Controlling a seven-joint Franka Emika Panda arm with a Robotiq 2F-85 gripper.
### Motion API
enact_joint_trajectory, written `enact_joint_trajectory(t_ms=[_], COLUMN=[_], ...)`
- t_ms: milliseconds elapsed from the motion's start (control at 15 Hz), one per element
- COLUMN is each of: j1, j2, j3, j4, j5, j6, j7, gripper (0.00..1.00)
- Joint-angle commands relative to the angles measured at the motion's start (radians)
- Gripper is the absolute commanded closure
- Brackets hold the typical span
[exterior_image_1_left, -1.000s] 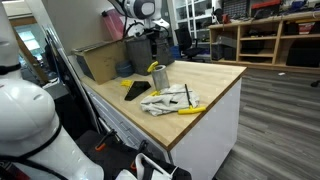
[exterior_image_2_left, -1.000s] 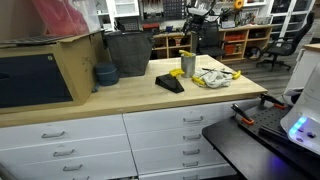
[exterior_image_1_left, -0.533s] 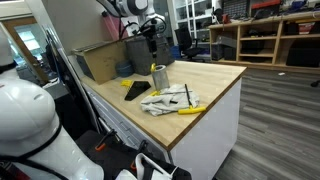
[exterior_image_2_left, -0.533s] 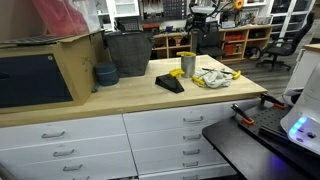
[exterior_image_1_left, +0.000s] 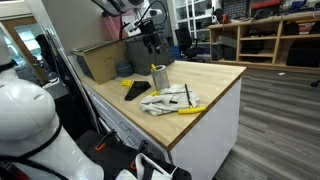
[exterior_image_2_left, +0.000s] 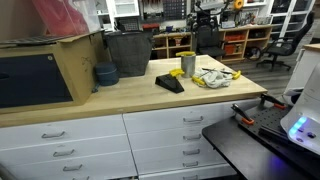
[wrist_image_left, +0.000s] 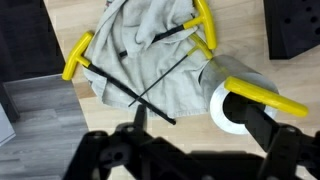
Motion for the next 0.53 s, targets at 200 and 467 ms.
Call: enact_joint_trajectory(t_ms=[200, 467], j1=[0.0, -0.002], j2=[0.001, 0.005], j3=[0.033, 0.031], j4=[0.001, 0.001], j5=[-0.011, -0.011], j6=[-0.003, -0.003], j7=[-0.087, -0.084], gripper=[0.0, 0.0])
